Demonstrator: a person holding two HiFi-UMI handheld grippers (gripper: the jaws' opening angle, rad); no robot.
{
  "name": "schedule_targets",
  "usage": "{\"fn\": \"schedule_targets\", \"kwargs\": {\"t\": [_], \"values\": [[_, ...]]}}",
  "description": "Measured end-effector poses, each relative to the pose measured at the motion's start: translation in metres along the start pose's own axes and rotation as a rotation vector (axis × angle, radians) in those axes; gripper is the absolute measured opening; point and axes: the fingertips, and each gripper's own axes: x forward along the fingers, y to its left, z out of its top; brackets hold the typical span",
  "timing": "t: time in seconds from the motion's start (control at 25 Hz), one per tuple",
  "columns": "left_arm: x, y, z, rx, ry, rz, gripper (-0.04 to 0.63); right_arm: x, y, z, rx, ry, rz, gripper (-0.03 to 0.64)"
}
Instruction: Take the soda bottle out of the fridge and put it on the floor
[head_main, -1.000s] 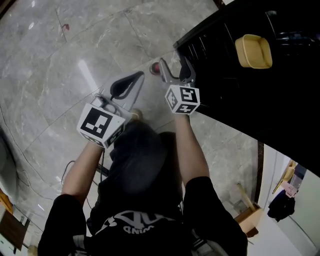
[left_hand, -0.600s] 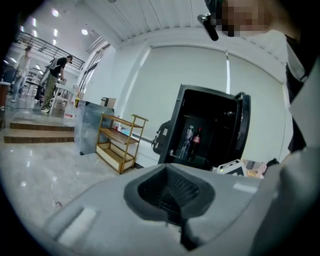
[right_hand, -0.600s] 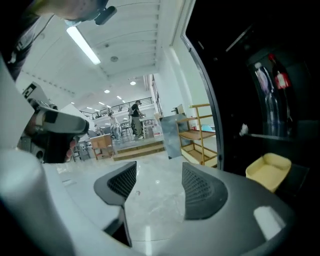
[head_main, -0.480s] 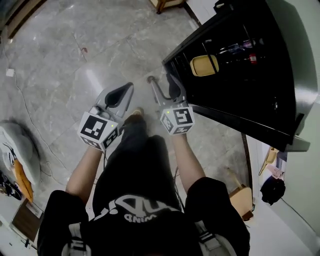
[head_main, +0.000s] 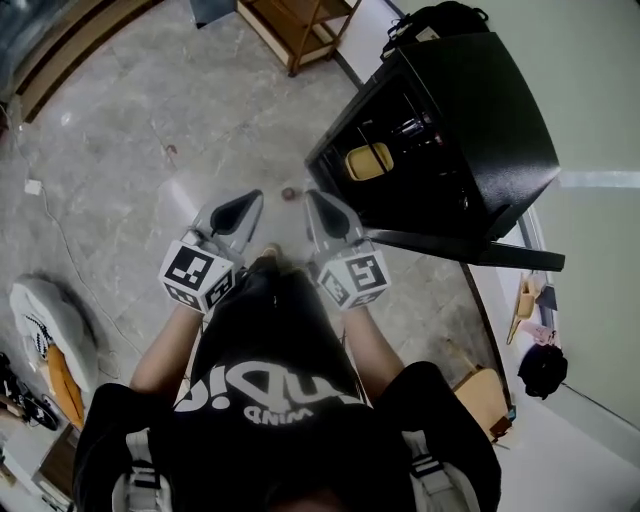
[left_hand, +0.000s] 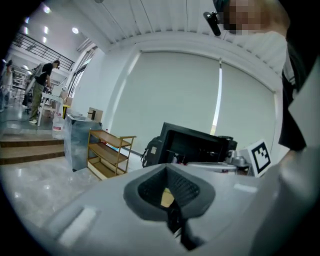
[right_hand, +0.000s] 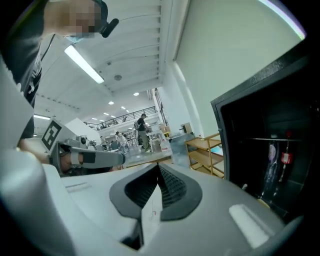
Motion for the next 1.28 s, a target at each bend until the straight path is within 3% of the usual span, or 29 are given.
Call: {"fn": "schedule_targets", "kwargs": {"t": [0.24,0.52,0.92,1.28], "values": [[0.004,-0.024,0.032,0.025,-0.027,-0.008,0.002,-0.039,0.009,0.046,-0.066,-0.007,-0.001,-0.002],[-0.001,-0.039,0.059,0.079,-0.077,0.006,0.002,-0.087,-0.002,0.069,-0.143,-0.059,-0.028,-0.002],[-0.010,-0.048,0.062,0.075,-0.122,0.052,0.002,-0.111,-0.027,0.083,-0.145,-0.115,-0.157,-0.002],[-0.016,-0.041,0.058,0.065,-0.131,0.099,0.002,-0.115,-0.032,0.079,-0.134,-0.114,-0.179,-0.002]]}}
